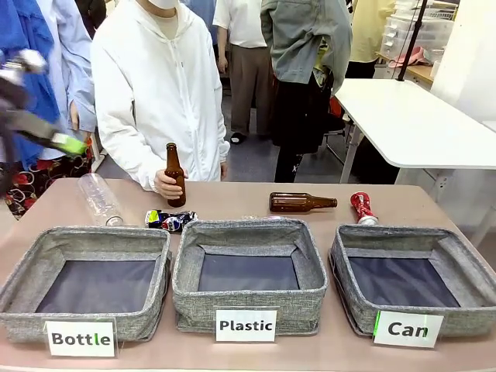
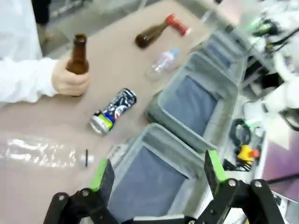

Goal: Sort the can waste into the basket.
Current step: Pick up the can waste from the table and place it in the right Fabric basket.

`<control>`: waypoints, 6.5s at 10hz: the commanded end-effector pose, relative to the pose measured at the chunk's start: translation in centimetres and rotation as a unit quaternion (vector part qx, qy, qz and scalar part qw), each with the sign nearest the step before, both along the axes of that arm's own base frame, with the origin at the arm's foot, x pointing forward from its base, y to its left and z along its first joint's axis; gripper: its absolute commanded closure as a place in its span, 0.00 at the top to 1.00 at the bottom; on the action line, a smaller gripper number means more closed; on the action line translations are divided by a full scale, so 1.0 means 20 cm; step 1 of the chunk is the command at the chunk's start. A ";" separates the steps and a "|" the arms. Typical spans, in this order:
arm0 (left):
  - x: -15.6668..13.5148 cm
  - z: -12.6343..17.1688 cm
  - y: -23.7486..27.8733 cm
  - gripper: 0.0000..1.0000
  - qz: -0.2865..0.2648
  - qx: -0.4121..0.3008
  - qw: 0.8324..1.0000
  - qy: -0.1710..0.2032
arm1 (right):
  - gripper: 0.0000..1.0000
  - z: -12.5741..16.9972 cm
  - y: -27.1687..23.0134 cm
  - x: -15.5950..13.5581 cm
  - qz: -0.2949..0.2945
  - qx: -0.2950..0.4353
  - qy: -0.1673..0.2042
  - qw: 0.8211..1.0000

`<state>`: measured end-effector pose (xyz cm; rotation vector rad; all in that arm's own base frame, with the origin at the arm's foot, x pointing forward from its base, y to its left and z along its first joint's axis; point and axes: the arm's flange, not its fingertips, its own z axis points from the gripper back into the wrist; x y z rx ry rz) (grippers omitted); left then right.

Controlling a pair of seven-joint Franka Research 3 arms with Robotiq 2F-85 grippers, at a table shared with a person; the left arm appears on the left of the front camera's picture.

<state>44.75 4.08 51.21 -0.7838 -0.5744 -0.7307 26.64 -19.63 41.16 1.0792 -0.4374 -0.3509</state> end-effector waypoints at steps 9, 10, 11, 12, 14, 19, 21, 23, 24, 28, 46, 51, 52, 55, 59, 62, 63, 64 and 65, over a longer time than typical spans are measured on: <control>-0.60 -0.40 0.75 1.00 0.098 -0.171 0.980 -0.016 | 1.00 0.00 -0.01 0.01 0.000 0.003 -0.020 1.000; -0.56 -0.36 0.72 1.00 0.092 -0.158 0.983 -0.014 | 1.00 0.00 -0.01 0.01 0.000 0.003 -0.020 1.000; -0.49 -0.32 0.66 1.00 0.077 -0.140 0.987 -0.011 | 1.00 0.00 -0.01 0.01 0.000 0.003 -0.020 1.000; -0.41 -0.29 0.61 1.00 0.047 -0.122 0.991 -0.003 | 1.00 0.00 -0.01 0.01 0.000 0.003 -0.020 1.000; -0.40 -0.27 0.75 1.00 0.068 -0.149 0.987 0.001 | 1.00 0.00 -0.01 0.01 0.000 0.003 -0.020 1.000; -0.92 -0.58 1.12 1.00 0.179 -0.273 0.945 -0.029 | 1.00 0.00 -0.01 0.01 0.000 0.003 -0.020 1.000; -0.97 -0.66 1.16 1.00 0.201 -0.296 0.933 -0.025 | 1.00 0.00 -0.01 0.01 0.000 0.003 -0.020 1.000; -0.94 -0.64 1.15 1.00 0.196 -0.288 0.937 -0.019 | 1.00 0.00 -0.01 0.01 0.000 0.003 -0.020 1.000; -0.86 -0.58 1.14 1.00 0.191 -0.271 0.943 -0.015 | 1.00 0.00 -0.01 0.01 0.000 0.003 -0.020 1.000; -0.43 -0.23 0.77 1.00 0.080 -0.133 0.988 0.005 | 1.00 0.00 -0.01 0.01 0.000 0.003 -0.020 1.000; 0.58 -0.33 -1.11 1.00 -0.235 0.355 0.895 -0.134 | 1.00 0.00 -0.01 0.01 0.000 0.003 -0.020 1.000; 0.68 -0.53 -1.22 1.00 -0.308 0.378 0.863 -0.133 | 1.00 0.00 -0.01 0.01 0.000 0.003 -0.020 1.000; 0.60 -0.41 -1.03 1.00 -0.344 0.307 0.872 -0.167 | 1.00 0.00 -0.01 0.01 0.000 0.003 -0.020 1.000; 0.21 -0.20 -0.38 1.00 -0.268 0.201 0.909 -0.247 | 1.00 0.00 -0.01 0.01 0.000 0.003 -0.020 1.000; -0.30 -0.39 0.46 1.00 -0.067 0.026 0.975 -0.211 | 1.00 0.00 -0.01 0.01 0.000 0.003 -0.020 1.000; -0.58 -0.61 0.86 1.00 0.053 -0.074 0.979 -0.183 | 1.00 0.00 -0.01 0.01 0.000 0.003 -0.020 1.000; -0.60 -0.66 0.89 1.00 0.064 -0.087 0.977 -0.182 | 1.00 0.00 -0.01 0.01 0.000 0.003 -0.020 1.000; -0.58 -0.66 0.88 1.00 0.056 -0.083 0.980 -0.174 | 1.00 0.00 -0.01 0.01 0.000 0.003 -0.020 1.000; -0.52 -0.63 0.84 1.00 0.043 -0.070 0.982 -0.169 | 1.00 0.00 -0.01 0.01 0.000 0.003 -0.020 1.000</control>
